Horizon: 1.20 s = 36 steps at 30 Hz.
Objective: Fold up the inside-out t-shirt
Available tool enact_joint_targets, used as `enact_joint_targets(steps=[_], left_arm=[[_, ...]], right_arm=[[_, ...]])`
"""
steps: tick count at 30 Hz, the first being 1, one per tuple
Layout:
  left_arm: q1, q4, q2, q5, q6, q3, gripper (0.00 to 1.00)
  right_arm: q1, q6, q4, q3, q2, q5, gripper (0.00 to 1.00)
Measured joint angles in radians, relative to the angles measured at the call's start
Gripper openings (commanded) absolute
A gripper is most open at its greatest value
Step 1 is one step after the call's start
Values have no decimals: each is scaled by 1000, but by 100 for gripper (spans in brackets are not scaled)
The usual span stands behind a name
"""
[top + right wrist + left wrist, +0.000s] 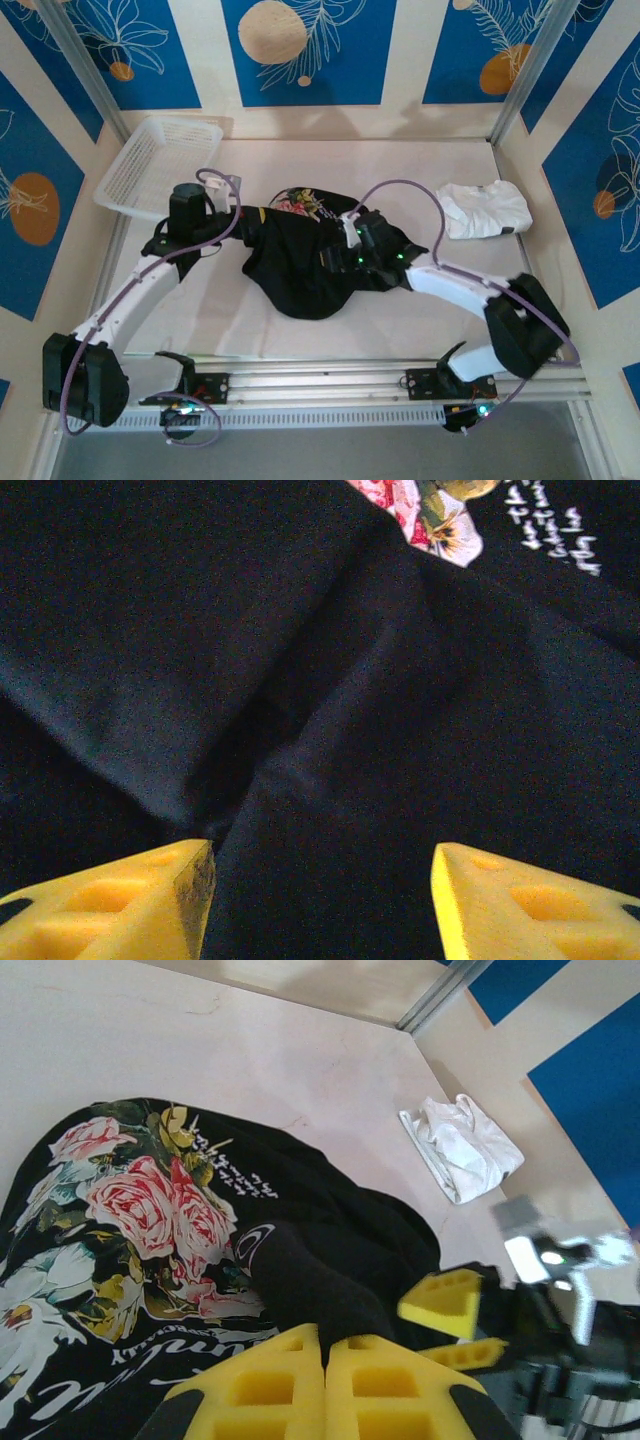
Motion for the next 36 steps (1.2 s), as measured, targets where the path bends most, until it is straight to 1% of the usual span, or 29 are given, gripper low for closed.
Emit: enact_joint_targets(steps=[3, 4, 5, 7, 9, 10, 12, 14, 15, 18, 19, 22, 23, 25, 26, 28, 31, 33, 36], left_arm=[[0, -6, -13, -15, 0, 0, 0], [0, -7, -17, -23, 0, -1, 0], [0, -8, -21, -31, 0, -3, 0], [0, -17, -25, -56, 0, -8, 0], [0, -33, -25, -92, 0, -15, 0], [0, -46, -25, -117, 0, -18, 0], [0, -74, -25, -180, 0, -24, 0], [0, -99, -19, -257, 0, -27, 0], [0, -108, -11, -296, 0, -27, 3], [0, -131, 58, -403, 9, -23, 25], [0, -144, 93, -433, 16, -17, 35], [-11, -198, 175, -521, 29, -5, 59], [-20, -217, 178, -545, 31, -7, 65], [-75, -245, 150, -608, 40, -16, 74], [-109, -251, 129, -631, 44, -21, 76], [-208, -257, 64, -666, 62, -32, 78], [-323, -236, 14, -661, 92, -35, 78], [-368, -203, 27, -628, 112, -37, 78], [-397, -158, 114, -570, 148, -32, 76]], right_arm=[[0, 11, 39, 47, 118, -13, 60], [0, 19, 48, 63, 153, -23, 58], [0, 24, 55, 77, 181, -33, 53], [0, 37, 64, 114, 235, -50, 29], [-2, 48, 62, 136, 254, -50, 13], [-5, 50, 61, 138, 251, -47, 8], [-14, 56, 60, 131, 226, -45, 1], [-33, 66, 63, 104, 175, -58, 0], [-42, 69, 65, 82, 136, -69, 0], [-59, 84, 85, 32, 33, -117, 0], [-59, 92, 98, 23, 10, -137, 0], [-58, 114, 127, 13, -30, -189, 0], [-58, 118, 133, 13, -34, -200, 0], [-60, 129, 145, 13, -36, -227, 0], [-61, 132, 145, 13, -36, -238, 0], [-69, 139, 145, 13, -36, -264, 0], [-89, 143, 140, 13, -36, -296, 0], [-105, 147, 131, 13, -36, -315, 0], [-124, 150, 114, 14, -36, -338, 0]])
